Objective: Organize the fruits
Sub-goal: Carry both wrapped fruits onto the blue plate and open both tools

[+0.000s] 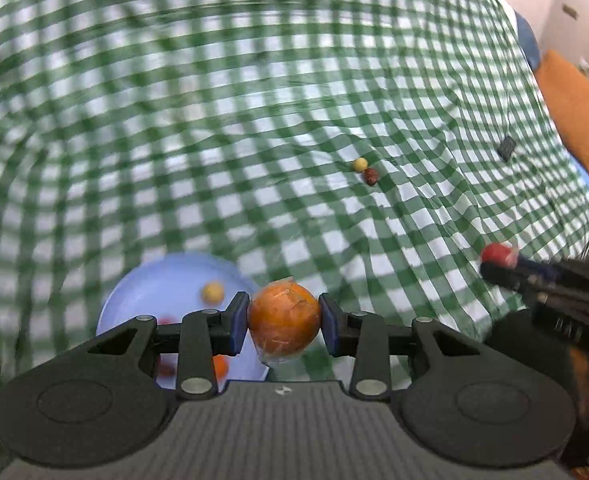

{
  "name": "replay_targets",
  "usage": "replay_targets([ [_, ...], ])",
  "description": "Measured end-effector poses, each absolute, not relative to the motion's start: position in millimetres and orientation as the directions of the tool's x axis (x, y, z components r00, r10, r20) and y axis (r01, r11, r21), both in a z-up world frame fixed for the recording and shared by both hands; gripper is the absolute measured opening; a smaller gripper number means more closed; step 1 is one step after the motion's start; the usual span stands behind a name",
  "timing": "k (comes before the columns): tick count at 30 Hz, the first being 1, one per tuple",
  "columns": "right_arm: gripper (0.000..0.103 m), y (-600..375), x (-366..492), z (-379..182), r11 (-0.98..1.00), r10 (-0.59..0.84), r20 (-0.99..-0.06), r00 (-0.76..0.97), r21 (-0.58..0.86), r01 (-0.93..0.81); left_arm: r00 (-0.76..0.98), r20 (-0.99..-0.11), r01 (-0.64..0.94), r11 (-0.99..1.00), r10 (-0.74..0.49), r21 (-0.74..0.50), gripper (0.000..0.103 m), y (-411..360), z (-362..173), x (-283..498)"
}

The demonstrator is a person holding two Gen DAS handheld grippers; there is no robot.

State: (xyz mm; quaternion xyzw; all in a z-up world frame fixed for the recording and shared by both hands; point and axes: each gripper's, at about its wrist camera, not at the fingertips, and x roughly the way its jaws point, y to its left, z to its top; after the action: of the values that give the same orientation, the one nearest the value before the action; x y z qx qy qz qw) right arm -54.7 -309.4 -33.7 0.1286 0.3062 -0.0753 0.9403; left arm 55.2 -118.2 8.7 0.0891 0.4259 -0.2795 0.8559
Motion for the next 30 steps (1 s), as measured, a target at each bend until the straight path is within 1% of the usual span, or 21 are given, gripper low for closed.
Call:
replay_targets([
  [2, 0.029, -281, -69, -21, 0.963, -0.013, -0.593, 0.805, 0.211, 0.17, 0.488, -0.772, 0.528, 0.842, -0.408, -0.111, 0.041, -95, 14, 37],
  [9, 0.029, -212, -114, 8, 0.985, 0.061, -0.558, 0.827, 0.165, 0.039, 0.528, -0.736, 0.474, 0.866, -0.425, -0.159, 0.041, -42, 27, -13],
  [13, 0.029, -189, -129, 25, 0.995, 0.042, -0.539, 0.841, 0.102, 0.015, 0.58, -0.707, 0.442, 0.885, -0.405, -0.145, 0.041, -25, 31, -33],
  [18, 0.029, -171, -143, 39, 0.999, 0.025, -0.522, 0.853, 0.049, 0.0, 0.602, -0.685, 0.425, 0.891, -0.41, -0.159, 0.041, -10, 34, -47],
  [21, 0.029, -161, -142, 42, 1.0, 0.028, -0.519, 0.854, 0.02, -0.02, 0.592, -0.684, 0.42, 0.887, -0.427, -0.19, 0.041, -1, 33, -51],
  [23, 0.029, -154, -142, 44, 0.999, 0.043, -0.522, 0.852, 0.009, -0.044, 0.589, -0.684, 0.414, 0.887, -0.431, -0.203, 0.041, 5, 31, -53],
  [30, 0.029, -148, -134, 52, 0.997, 0.066, -0.531, 0.845, 0.0, -0.078, 0.618, -0.664, 0.404, 0.895, -0.421, -0.192, 0.041, 15, 34, -50],
])
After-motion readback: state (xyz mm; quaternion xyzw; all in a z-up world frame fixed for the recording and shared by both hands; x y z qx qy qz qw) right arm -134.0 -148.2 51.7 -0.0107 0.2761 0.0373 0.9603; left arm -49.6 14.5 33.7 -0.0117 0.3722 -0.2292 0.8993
